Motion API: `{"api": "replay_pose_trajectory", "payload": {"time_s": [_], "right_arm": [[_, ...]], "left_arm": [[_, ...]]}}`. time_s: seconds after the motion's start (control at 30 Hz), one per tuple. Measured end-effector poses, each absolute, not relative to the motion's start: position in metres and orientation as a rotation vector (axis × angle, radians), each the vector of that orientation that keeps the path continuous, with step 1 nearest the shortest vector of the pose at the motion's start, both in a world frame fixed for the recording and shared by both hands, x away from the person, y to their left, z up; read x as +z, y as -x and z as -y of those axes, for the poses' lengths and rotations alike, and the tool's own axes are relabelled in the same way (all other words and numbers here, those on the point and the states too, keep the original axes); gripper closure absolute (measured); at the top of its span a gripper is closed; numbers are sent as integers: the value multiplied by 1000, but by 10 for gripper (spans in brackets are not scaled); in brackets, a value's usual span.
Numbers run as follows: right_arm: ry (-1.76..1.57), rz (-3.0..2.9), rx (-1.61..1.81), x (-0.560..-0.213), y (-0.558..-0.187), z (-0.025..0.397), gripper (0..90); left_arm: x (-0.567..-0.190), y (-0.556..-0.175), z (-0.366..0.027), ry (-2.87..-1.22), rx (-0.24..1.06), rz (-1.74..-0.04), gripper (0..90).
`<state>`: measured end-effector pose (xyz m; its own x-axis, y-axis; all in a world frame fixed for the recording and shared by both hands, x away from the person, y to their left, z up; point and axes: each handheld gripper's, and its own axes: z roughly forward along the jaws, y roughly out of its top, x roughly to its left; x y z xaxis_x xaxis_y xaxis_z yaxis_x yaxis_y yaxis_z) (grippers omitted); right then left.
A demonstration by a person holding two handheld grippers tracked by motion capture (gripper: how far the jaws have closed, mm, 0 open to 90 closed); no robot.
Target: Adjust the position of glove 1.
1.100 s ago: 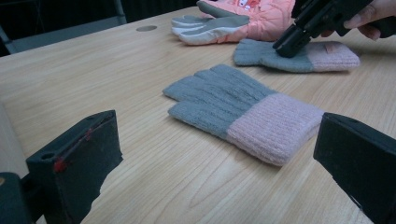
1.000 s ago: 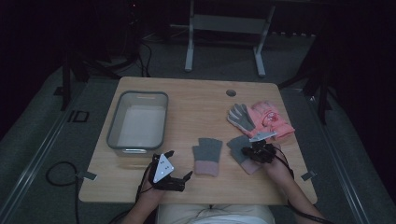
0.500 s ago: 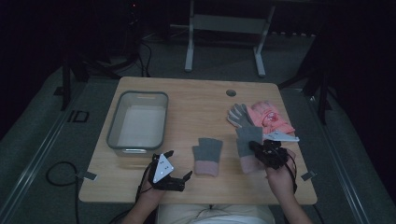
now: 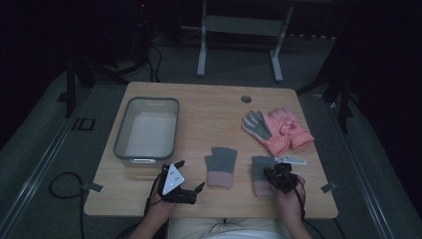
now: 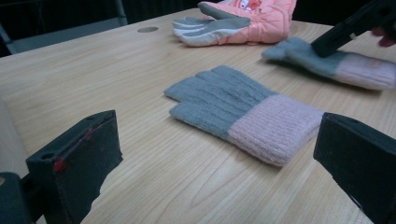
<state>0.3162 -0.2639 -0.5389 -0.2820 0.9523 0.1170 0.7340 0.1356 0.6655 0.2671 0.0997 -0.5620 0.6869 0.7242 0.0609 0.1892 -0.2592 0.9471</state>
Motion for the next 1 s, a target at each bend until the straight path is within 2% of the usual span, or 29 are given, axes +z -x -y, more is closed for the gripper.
{"api": "replay_pose_trajectory", "payload": {"time_s": [0.17, 0.3, 0.4, 0.47, 0.73, 0.77, 1.0], "right_arm": [[-1626, -2079, 894, -543, -319, 265, 836], [-1605, -2087, 937, -532, -322, 269, 683], [-1558, -2106, 946, -524, -324, 271, 659], [-1367, -2277, 1042, -510, -333, 275, 626], [-1192, -2367, 991, -510, -348, 291, 645], [-1185, -2372, 964, -512, -348, 293, 669], [-1156, -2472, 935, -533, -342, 291, 689]], "left_arm": [[-562, -267, -100, -1796, 598, -726, 3], [-562, -267, -100, -1801, 594, -716, 3], [-562, -267, -100, -1798, 586, -717, 3], [-562, -267, -100, -1792, 591, -726, 3], [-562, -268, -101, -1793, 582, -723, 3], [-562, -267, -100, -1795, 586, -718, 3], [-562, -266, -99, -1806, 591, -704, 3]]}}
